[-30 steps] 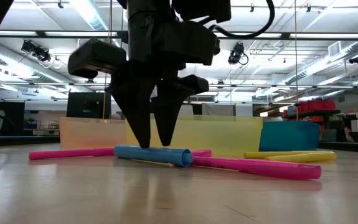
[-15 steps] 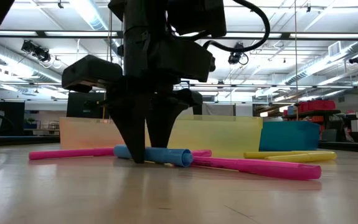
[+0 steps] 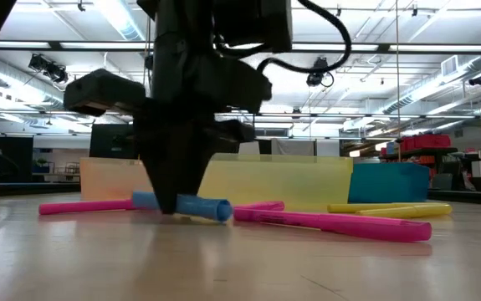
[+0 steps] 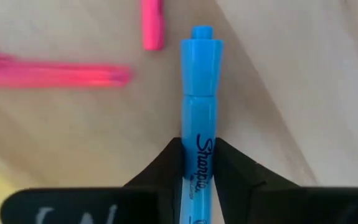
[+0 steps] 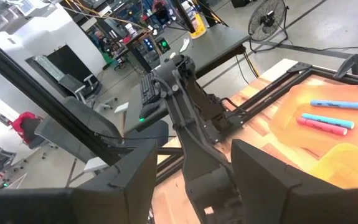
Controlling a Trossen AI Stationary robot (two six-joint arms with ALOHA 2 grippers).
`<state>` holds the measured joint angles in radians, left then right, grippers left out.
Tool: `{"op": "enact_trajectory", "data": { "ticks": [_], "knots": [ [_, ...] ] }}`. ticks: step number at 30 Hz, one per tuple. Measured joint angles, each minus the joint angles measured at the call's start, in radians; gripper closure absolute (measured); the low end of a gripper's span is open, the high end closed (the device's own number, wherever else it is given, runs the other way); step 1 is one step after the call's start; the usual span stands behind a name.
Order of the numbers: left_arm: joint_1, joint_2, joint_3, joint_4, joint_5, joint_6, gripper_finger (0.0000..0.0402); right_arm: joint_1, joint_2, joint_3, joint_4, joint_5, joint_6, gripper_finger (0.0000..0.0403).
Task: Pick & Place Markers
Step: Put the blue highlighter pen into the orange bin
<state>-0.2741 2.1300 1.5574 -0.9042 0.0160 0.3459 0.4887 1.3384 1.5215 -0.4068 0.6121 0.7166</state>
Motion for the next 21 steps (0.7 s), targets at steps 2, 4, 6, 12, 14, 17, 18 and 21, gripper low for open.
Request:
{"op": "enact_trajectory", "data": {
  "ticks": [2,4,6,12,14,17,18,21],
  "knots": [
    [0.001,-0.029,0.001,-0.021,-0.001,-0.001,0.0322,0.000,0.000,0.000,0.000,0.000,-0.001,0.0197],
    [0.001,-0.064,0.003,-0.058,-0.009,-0.003,0.0316,0.000,0.000,0.000,-0.001,0.000,-0.002,0.0197],
    [0.001,-0.094,0.003,-0.092,-0.017,-0.003,0.0316,0.000,0.000,0.000,0.000,0.000,-0.006,0.0197],
    [-0.003,-0.223,0.004,-0.125,-0.020,-0.035,0.0329,0.000,0.000,0.000,0.001,0.000,-0.017,0.0197],
    [-0.005,-0.267,0.004,-0.144,-0.024,-0.049,0.0329,0.000,0.000,0.000,0.002,0.000,-0.018,0.0197],
    [-0.011,-0.330,0.030,-0.200,-0.032,-0.076,0.0324,0.000,0.000,0.000,0.002,0.000,-0.018,0.0197],
    [-0.012,-0.343,0.047,-0.230,-0.042,-0.083,0.0323,0.000,0.000,0.000,0.002,0.000,-0.018,0.0197],
    [-0.027,-0.366,0.125,-0.316,-0.077,-0.108,0.0323,-0.002,0.000,0.000,0.002,0.000,-0.018,0.0197]
  ]
}}
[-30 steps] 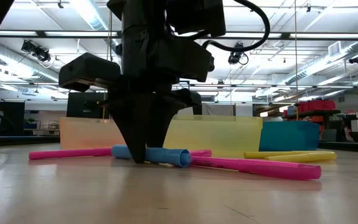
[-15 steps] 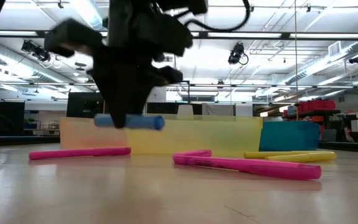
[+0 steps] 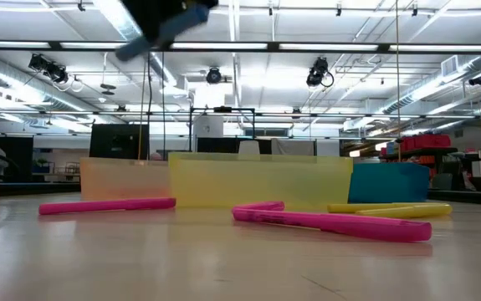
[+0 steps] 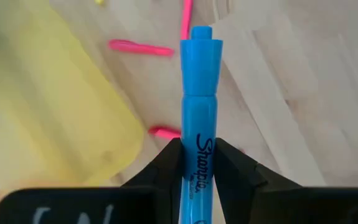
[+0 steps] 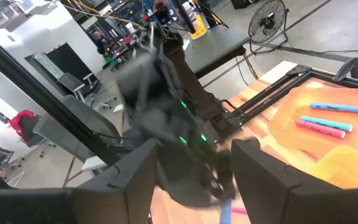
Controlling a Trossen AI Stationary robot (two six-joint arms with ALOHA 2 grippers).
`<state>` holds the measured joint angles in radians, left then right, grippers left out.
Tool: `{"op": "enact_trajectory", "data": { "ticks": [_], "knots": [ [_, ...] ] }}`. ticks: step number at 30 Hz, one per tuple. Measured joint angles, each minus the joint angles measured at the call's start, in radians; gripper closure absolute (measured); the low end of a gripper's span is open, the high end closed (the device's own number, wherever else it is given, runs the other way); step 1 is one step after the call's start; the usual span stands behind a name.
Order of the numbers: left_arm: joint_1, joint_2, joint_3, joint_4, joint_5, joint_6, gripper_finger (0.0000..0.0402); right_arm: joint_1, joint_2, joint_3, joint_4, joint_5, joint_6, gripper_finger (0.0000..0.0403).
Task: Pick & Place Markers
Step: Put the blue highlighter pen into the orange bin
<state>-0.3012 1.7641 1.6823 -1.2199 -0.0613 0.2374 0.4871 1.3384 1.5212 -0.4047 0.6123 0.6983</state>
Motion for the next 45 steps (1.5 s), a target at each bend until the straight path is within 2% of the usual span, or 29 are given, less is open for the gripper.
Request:
{"op": "enact_trajectory", "data": {
  "ticks": [4,7,10,14,24,35,45],
  "knots": [
    [-0.029,-0.006,0.143,-0.091,-0.034,-0.043,0.0326,-0.001,0.000,0.000,0.000,0.000,-0.001,0.0197],
    [-0.041,-0.006,0.217,-0.099,-0.035,-0.076,0.0326,-0.001,0.000,0.000,-0.001,0.000,-0.002,0.0197],
    [-0.033,-0.006,0.249,-0.102,-0.039,-0.097,0.0325,-0.001,0.000,0.000,-0.001,0.000,-0.001,0.0197],
    [0.018,-0.006,0.232,-0.149,-0.064,-0.096,0.0327,-0.001,0.000,0.000,0.003,0.010,0.001,0.0197],
    [0.243,-0.005,0.098,-0.148,-0.077,-0.122,0.0328,-0.001,0.000,0.000,0.019,0.026,0.019,0.0197],
    [0.532,-0.005,0.091,-0.139,-0.075,-0.051,0.0328,-0.001,0.000,0.000,0.022,0.061,0.023,0.0197],
    [0.858,-0.006,0.091,-0.128,-0.046,0.067,0.0327,-0.001,0.000,0.000,0.023,0.088,0.045,0.0197]
  ]
}}
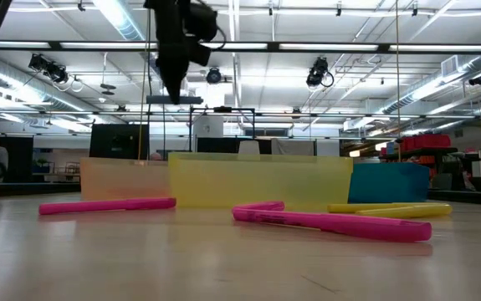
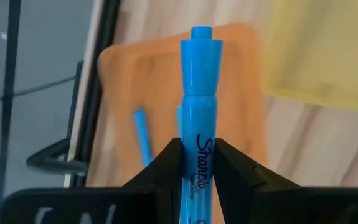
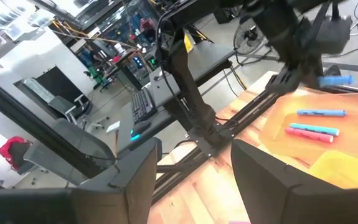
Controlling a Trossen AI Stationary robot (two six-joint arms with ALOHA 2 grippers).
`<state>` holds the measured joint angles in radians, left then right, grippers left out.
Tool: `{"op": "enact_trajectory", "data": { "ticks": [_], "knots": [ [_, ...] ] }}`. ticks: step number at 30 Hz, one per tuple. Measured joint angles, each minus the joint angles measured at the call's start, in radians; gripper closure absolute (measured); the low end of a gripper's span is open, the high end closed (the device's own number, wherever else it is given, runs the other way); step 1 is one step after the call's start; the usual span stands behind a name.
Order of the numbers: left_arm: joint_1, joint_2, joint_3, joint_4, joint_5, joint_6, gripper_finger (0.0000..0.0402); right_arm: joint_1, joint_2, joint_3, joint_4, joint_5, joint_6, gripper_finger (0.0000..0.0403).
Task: Pick & Place Markers
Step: Put the blue highlighter pen into the orange bin
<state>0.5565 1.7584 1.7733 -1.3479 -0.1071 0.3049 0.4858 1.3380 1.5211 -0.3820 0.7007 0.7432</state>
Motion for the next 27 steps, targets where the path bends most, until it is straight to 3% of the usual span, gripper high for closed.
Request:
{"op": "enact_trajectory", "data": {
  "ticks": [8,15,27],
  "knots": [
    [0.205,0.000,0.000,0.024,0.025,0.022,0.0328,0.000,0.000,0.000,0.000,0.026,0.005,0.0197],
    [0.244,-0.001,-0.010,0.057,0.026,0.025,0.0328,0.000,0.000,0.000,0.000,0.028,0.004,0.0197],
    [0.237,0.000,-0.336,0.251,0.038,0.064,0.0328,0.000,0.000,0.000,0.000,0.051,0.008,0.0197]
  ]
}}
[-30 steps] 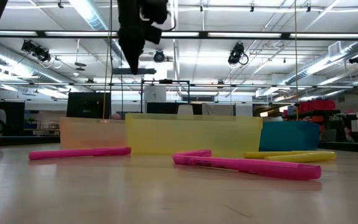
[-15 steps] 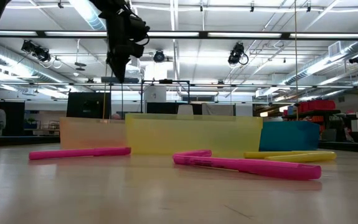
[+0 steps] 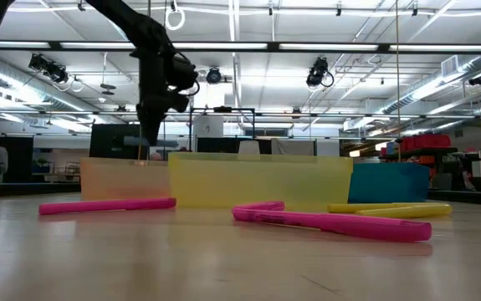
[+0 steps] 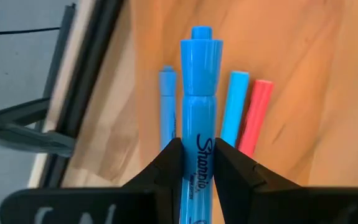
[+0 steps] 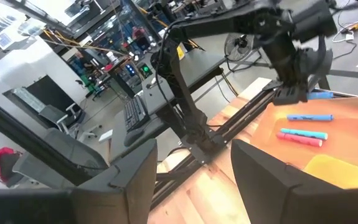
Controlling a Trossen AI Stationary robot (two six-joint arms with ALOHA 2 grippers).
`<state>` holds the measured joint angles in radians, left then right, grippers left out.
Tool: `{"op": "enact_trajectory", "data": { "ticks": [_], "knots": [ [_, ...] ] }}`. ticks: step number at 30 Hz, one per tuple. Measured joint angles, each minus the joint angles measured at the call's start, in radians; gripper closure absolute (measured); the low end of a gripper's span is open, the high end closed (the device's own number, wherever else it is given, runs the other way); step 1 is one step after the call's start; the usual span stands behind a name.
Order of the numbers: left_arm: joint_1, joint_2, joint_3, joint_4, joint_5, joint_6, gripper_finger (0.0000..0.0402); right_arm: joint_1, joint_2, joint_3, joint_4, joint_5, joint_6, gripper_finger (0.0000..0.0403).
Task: Pick & Place Markers
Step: Put the blue highlighter pen into the orange bin
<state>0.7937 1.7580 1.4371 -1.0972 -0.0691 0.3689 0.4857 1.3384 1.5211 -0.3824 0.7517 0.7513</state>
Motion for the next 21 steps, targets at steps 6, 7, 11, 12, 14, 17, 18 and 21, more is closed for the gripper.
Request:
{"op": "enact_trajectory", "data": {
  "ticks": [6,7,11,12,14,17,18,21],
  "knots": [
    [0.000,0.000,-0.106,0.101,0.000,0.021,0.0327,-0.001,0.000,0.000,0.000,0.000,0.016,0.0197],
    [0.000,0.000,-0.117,0.112,0.003,0.023,0.0327,-0.001,0.000,0.000,0.000,0.000,0.018,0.0197],
    [0.000,0.000,-0.173,0.171,0.024,0.041,0.0327,-0.001,0.000,0.000,0.000,0.000,0.020,0.0197],
    [0.000,0.000,-0.190,0.186,0.027,0.044,0.0327,-0.001,0.000,0.000,0.000,0.000,0.023,0.0197],
    [0.000,0.000,-0.228,0.223,0.030,0.044,0.0327,-0.003,0.000,0.000,0.000,0.000,0.029,0.0197],
    [0.002,0.000,-0.279,0.257,0.029,0.052,0.0326,-0.005,0.000,0.000,0.000,0.000,0.031,0.0197],
    [0.002,0.000,-0.295,0.275,0.029,0.058,0.0326,-0.009,0.000,0.000,0.000,0.001,0.031,0.0197],
    [0.002,0.001,-0.335,0.309,0.029,0.062,0.0326,-0.016,0.000,0.000,0.000,0.000,0.036,0.0197]
  ]
}}
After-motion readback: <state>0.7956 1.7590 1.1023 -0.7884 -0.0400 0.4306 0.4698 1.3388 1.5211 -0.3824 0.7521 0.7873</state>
